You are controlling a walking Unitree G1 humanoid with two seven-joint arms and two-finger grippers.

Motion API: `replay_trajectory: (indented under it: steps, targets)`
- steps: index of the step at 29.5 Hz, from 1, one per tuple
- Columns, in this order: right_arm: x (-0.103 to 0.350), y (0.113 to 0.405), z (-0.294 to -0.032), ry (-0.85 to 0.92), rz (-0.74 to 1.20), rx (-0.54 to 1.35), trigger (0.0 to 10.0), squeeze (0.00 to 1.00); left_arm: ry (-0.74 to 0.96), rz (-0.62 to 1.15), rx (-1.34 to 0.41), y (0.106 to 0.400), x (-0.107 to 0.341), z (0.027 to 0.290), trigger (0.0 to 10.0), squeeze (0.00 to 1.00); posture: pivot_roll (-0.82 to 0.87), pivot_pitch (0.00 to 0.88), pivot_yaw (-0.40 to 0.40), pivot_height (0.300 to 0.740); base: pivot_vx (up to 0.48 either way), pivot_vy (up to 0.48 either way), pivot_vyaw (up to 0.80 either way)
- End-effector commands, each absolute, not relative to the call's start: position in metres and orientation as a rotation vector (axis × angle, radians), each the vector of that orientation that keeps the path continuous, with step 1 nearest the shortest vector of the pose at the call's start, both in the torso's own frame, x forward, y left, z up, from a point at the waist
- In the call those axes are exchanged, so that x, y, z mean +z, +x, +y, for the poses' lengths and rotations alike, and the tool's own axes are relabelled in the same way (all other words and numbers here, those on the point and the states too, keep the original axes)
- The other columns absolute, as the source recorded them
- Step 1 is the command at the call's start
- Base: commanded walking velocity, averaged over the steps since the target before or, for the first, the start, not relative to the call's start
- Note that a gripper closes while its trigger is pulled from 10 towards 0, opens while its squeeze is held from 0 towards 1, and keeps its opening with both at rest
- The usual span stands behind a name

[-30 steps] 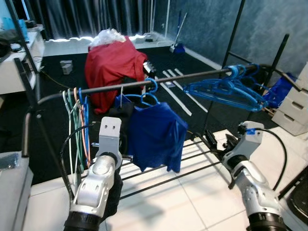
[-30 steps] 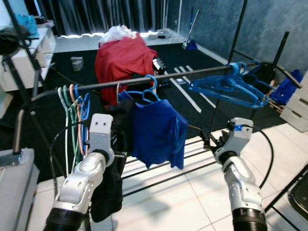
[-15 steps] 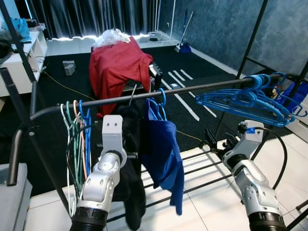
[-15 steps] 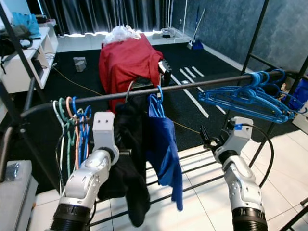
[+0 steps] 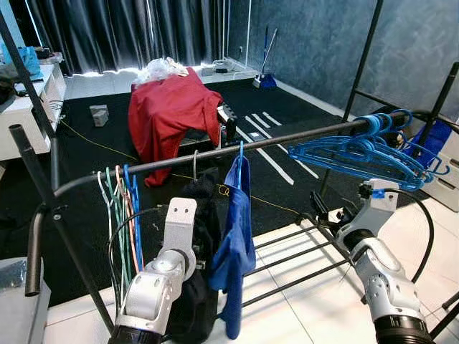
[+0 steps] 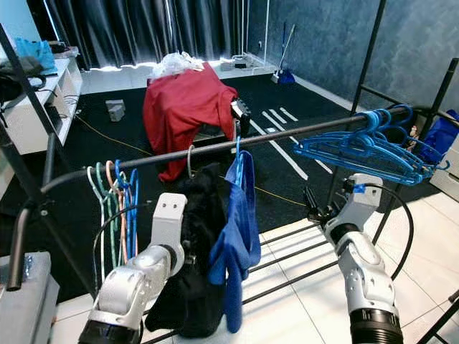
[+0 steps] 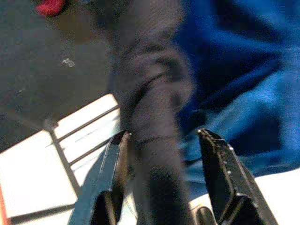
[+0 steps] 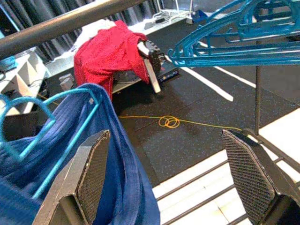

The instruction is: Hang hanger

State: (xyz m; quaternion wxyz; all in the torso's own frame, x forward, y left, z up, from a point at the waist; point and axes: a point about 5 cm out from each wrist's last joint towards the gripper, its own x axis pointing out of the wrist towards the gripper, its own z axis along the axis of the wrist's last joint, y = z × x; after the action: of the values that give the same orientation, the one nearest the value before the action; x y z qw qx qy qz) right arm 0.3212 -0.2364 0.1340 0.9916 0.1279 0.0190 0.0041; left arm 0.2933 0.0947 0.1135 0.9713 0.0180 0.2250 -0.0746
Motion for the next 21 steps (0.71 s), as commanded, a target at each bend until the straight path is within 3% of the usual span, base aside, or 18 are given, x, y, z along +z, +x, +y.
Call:
replay_trajectory:
  steps: [1,8,9,14,18,19,21]
  targets:
    - [0.133,0.321,-0.237,0.265,0.051,0.008,10.0,0.00,0.054,0.416,-0.175,0.291,0.118,0.095,10.0,1.00,-0.10,0.000,-0.006,0.740,0.000,0.000,0.00]
    - [0.133,0.321,-0.236,0.275,0.051,0.009,10.0,0.00,0.045,0.206,-0.163,0.281,0.139,0.111,10.0,1.00,-0.09,0.000,-0.007,0.740,0.000,0.000,0.00]
    - [0.132,0.321,-0.235,0.279,0.052,0.012,10.0,0.00,-0.007,0.092,-0.124,0.274,0.152,0.120,10.0,1.00,-0.09,0.000,-0.007,0.740,0.000,0.000,0.00]
    - [0.132,0.322,-0.234,0.286,0.058,0.020,10.0,0.00,-0.104,-0.102,-0.026,0.254,0.170,0.138,10.0,1.00,-0.07,0.000,-0.026,0.740,0.000,0.000,0.00]
    - [0.132,0.322,-0.234,0.286,0.060,0.022,10.0,0.00,-0.108,-0.107,-0.021,0.252,0.170,0.138,10.0,1.00,-0.07,0.000,-0.029,0.740,0.000,0.000,0.00]
    - [0.132,0.322,-0.235,0.287,0.062,0.023,10.0,0.00,-0.099,-0.121,-0.052,0.252,0.172,0.133,10.0,0.00,-0.07,0.000,-0.032,0.740,0.000,0.000,0.00]
    - [0.132,0.323,-0.235,0.288,0.063,0.024,10.0,0.00,-0.086,-0.124,-0.082,0.252,0.172,0.128,10.0,0.00,-0.07,0.000,-0.032,0.740,0.000,0.000,0.00]
